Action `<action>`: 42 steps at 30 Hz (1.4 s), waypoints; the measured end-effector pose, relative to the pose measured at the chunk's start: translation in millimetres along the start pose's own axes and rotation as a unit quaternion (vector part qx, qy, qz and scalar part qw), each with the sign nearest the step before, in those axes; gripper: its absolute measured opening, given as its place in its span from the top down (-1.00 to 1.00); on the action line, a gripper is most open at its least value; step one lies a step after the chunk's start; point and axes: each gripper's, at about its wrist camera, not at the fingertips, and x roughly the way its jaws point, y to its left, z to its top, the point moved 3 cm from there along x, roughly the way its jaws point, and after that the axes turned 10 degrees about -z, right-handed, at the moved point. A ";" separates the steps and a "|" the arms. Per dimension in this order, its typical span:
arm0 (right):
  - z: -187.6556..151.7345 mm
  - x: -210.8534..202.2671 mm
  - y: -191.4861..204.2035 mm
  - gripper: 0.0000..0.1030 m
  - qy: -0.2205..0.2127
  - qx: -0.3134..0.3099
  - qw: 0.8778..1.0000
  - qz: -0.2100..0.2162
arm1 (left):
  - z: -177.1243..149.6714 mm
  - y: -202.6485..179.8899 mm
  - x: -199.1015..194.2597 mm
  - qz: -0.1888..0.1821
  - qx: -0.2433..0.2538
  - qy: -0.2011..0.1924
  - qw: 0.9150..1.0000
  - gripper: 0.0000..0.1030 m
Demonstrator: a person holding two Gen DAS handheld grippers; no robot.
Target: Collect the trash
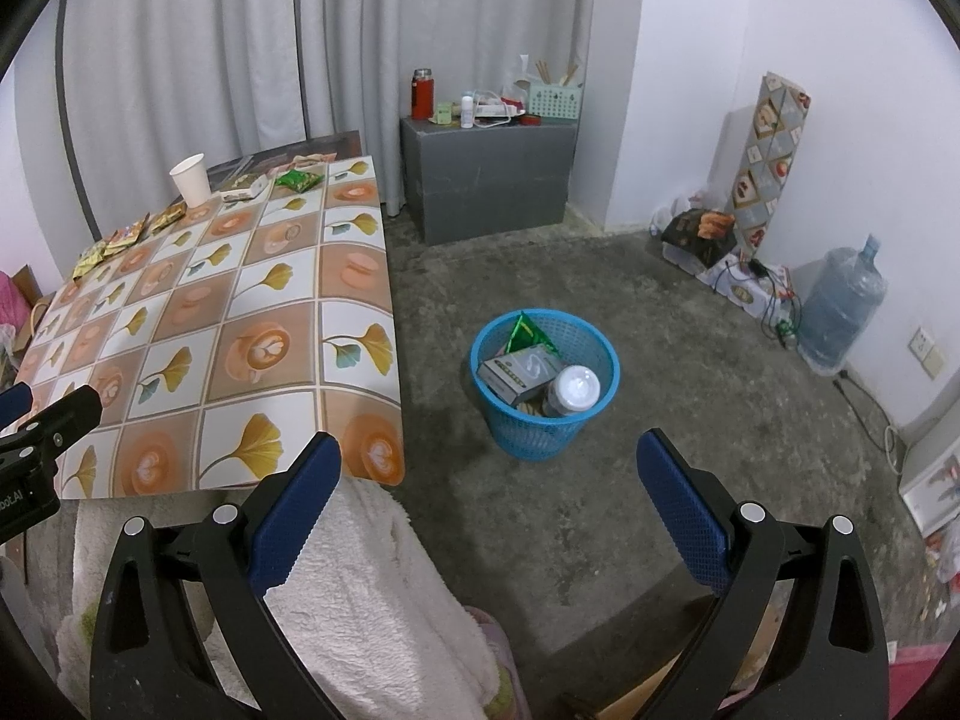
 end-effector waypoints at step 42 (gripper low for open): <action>-0.2 -0.3 2.5 -0.84 0.000 0.001 1.000 -0.002 | -0.4 0.1 -0.2 0.004 0.000 -0.001 1.000 -0.89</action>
